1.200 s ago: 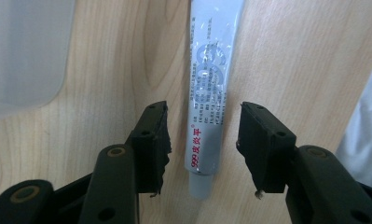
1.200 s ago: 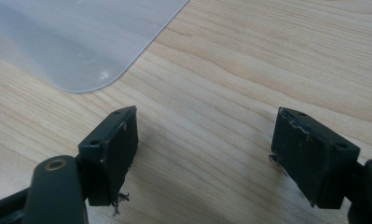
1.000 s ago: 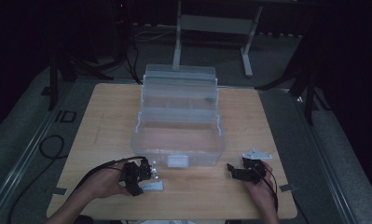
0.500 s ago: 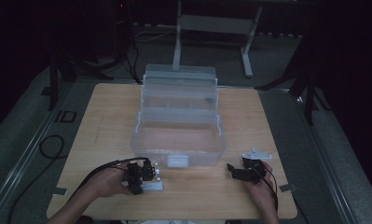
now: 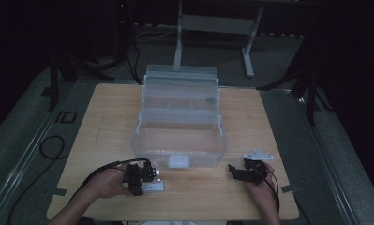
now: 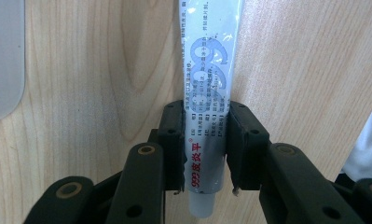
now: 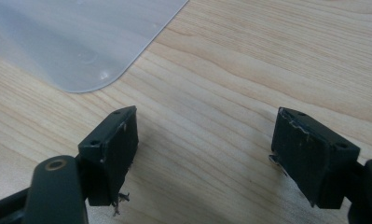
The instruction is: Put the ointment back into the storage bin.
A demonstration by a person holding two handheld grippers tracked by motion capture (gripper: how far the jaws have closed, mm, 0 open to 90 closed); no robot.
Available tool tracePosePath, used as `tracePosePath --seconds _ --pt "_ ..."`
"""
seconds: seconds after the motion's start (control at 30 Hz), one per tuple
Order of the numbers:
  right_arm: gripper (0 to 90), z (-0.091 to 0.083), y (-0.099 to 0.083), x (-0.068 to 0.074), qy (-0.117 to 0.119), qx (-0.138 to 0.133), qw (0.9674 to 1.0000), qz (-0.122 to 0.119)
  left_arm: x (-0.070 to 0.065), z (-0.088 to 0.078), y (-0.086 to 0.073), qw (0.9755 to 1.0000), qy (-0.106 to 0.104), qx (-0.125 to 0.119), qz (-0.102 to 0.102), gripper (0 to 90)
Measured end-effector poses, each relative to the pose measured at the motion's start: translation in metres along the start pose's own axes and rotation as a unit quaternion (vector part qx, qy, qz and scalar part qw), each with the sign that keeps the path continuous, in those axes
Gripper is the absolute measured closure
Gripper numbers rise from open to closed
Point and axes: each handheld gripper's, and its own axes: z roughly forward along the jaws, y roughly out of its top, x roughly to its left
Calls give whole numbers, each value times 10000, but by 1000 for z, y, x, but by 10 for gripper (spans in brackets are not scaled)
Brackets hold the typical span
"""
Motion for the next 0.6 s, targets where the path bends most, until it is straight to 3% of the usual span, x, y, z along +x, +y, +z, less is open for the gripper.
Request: tracePosePath --seconds 0.27,0.6 --pt "224 0 0 0 1 1 10000 0 -1 -5 -3 10000 83 -20 25 705" --pt "224 0 0 0 1 -1 10000 0 2 -29 -16 9995 225 -227 -65 706"
